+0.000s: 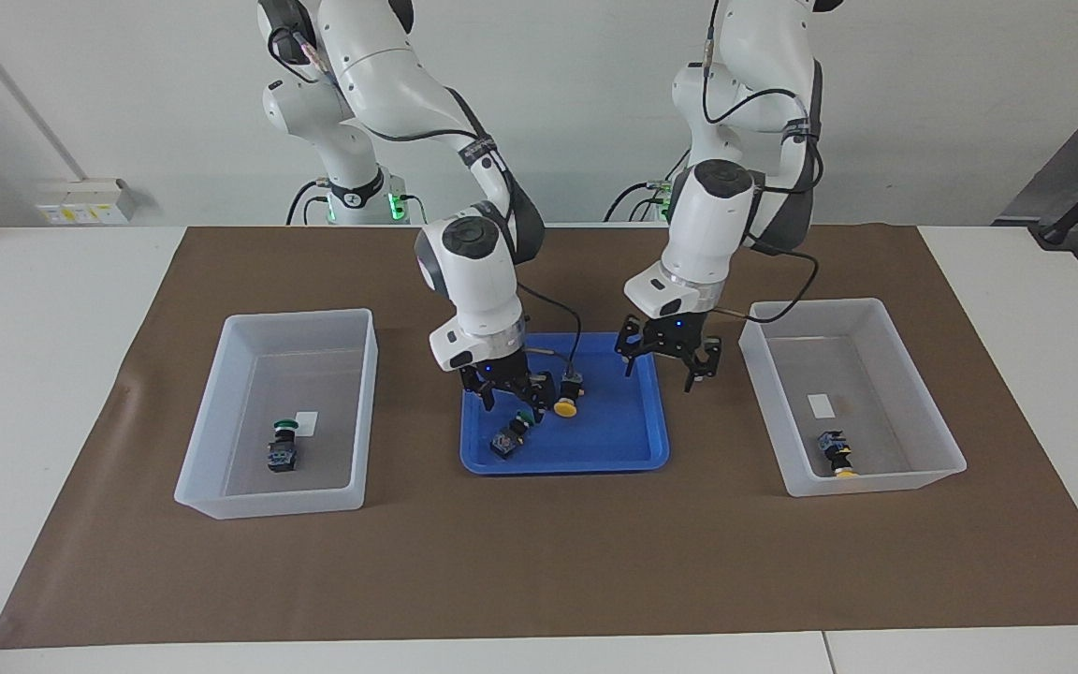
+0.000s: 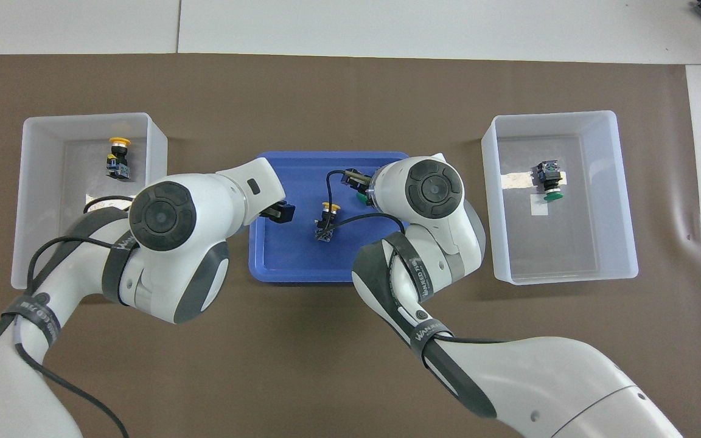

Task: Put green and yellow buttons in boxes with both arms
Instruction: 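Reach the left gripper to the second yellow button while the right gripper reaches green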

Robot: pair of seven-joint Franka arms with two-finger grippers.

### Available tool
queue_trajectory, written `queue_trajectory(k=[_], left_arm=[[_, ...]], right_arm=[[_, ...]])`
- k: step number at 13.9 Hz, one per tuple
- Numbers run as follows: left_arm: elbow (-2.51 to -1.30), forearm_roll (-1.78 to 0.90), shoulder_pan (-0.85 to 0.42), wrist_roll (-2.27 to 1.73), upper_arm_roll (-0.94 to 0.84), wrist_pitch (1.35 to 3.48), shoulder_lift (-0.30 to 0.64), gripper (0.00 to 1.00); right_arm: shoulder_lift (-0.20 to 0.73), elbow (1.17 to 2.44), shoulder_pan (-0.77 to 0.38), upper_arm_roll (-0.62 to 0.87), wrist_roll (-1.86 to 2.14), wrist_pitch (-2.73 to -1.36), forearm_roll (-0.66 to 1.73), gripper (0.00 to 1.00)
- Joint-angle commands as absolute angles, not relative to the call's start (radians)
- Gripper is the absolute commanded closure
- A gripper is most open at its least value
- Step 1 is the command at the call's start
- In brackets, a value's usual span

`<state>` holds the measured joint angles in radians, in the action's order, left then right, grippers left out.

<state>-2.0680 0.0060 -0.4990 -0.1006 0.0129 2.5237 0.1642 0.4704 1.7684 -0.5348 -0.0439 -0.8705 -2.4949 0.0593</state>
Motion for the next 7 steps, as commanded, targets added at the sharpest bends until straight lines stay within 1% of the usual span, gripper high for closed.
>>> queue_trajectory(k=[1,3,5,7], left_arm=[[-2.137,-0.006,-0.56,-0.143,0.031,2.643,0.179,0.0],[-2.154,-0.006,-0.58,-0.141,0.031,2.652,0.183,0.0],[-2.16,-0.006,-0.609,-0.144,0.029,2.669,0.205,0.0],[-2.158,-0.006,-0.655,-0.155,0.031,2.779,0.268,0.0]], right_arm=[[0.492,1.75,-0.52,-0.044,-0.888,-2.523,0.072,0.29],[0.499,1.761,-0.52,-0.044,-0.887,-2.543,0.074,0.4],[0.509,1.769,-0.511,-0.043,-0.885,-2.578,0.074,0.41],[0.509,1.792,-0.515,-0.044,-0.887,-2.598,0.072,0.41]])
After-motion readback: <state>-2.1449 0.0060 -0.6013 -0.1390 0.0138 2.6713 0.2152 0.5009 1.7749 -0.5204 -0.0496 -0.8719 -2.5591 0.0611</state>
